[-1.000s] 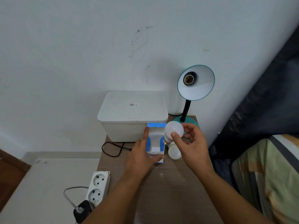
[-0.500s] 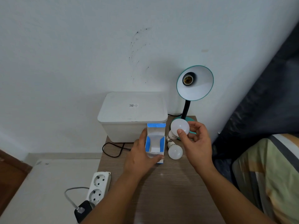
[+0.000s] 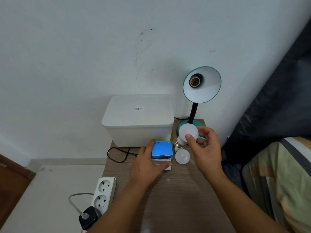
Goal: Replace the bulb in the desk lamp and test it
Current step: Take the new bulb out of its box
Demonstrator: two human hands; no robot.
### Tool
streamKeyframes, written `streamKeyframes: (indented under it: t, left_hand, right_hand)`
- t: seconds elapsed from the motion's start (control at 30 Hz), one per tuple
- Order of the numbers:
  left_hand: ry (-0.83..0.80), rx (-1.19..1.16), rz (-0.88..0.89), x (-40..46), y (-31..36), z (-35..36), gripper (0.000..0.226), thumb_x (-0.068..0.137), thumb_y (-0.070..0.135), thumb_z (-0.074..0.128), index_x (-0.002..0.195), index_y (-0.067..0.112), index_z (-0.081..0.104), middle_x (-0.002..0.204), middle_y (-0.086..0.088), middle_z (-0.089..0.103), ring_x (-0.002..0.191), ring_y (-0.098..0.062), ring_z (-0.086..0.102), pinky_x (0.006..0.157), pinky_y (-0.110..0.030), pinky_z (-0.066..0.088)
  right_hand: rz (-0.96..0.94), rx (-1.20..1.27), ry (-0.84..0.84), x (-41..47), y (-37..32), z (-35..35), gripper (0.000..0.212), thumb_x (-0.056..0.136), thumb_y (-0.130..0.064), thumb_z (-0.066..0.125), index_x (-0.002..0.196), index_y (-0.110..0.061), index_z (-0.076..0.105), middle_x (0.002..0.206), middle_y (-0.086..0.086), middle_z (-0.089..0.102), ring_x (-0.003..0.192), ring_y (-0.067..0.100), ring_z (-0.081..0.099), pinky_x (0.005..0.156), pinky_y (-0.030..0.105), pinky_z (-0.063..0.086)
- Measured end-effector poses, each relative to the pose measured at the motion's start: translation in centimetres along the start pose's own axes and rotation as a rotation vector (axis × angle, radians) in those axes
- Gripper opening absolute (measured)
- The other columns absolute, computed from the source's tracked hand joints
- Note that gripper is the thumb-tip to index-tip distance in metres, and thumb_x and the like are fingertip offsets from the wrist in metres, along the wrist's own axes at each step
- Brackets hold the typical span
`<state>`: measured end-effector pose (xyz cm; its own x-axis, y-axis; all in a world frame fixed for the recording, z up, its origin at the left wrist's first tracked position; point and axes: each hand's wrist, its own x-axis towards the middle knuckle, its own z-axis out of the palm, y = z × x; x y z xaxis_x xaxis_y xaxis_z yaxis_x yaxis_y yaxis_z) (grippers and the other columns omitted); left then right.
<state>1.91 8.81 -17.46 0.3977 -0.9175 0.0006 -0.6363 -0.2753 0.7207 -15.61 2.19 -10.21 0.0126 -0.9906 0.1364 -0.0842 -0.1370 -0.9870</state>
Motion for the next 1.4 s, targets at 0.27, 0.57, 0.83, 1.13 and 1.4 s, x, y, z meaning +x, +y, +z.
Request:
streamKeyframes:
  t: [0.27,0.57,0.83,1.13,1.4]
  left_hand:
    - [0.000,0.009,0.000,-0.2,0.0,0.0,0.092,0.076,0.069,0.068,0.151,0.036,0.026,0.140,0.008,0.042,0.123,-0.008,0.042,0.091,-0.023,0.037]
    - [0.003,0.013,-0.010,-0.2,0.4,0.3,0.062,0.098,0.053,0.047,0.153,0.034,0.027,0.143,-0.002,0.045,0.128,-0.018,0.046,0.097,-0.029,0.041]
    - [0.018,0.053,-0.015,-0.1,1.2,-0.3,0.063,0.096,0.051,0.051,0.152,0.035,0.029,0.137,-0.001,0.047,0.122,-0.017,0.049,0.085,-0.026,0.044]
    - [0.226,0.092,0.205,0.3,4.5,-2.1,0.053,0.092,0.042,0.056,0.142,0.028,0.046,0.126,0.007,0.054,0.117,-0.012,0.049,0.093,-0.029,0.046]
    - [0.172,-0.054,0.412,4.9,11.1,-3.8,0.065,0.086,0.035,0.070,0.143,0.037,0.039,0.122,0.013,0.051,0.109,-0.007,0.051,0.095,-0.031,0.050]
  right_hand:
    - [0.000,0.032,-0.002,-0.1,0.0,-0.5,0.039,0.081,-0.022,0.074,0.115,-0.024,0.054,0.107,-0.007,0.062,0.086,0.002,0.066,0.067,0.015,0.053]
    - [-0.015,0.045,-0.065,-0.5,-0.5,-0.9,0.047,0.084,-0.020,0.071,0.127,-0.031,0.054,0.106,-0.004,0.062,0.085,0.001,0.068,0.063,0.012,0.052]
    - [-0.045,0.071,-0.076,-0.7,-1.1,-1.7,0.045,0.084,-0.015,0.071,0.123,-0.033,0.056,0.107,-0.025,0.061,0.093,-0.004,0.065,0.068,0.009,0.050]
    - [-0.129,0.048,-0.053,1.1,-2.8,-3.2,0.045,0.080,-0.013,0.075,0.117,-0.029,0.055,0.113,-0.020,0.056,0.099,0.010,0.064,0.080,0.020,0.056]
    - [-0.265,0.013,0.004,5.4,-4.4,-3.9,0.049,0.076,-0.019,0.079,0.113,-0.036,0.052,0.119,-0.015,0.054,0.102,0.012,0.065,0.084,0.028,0.057]
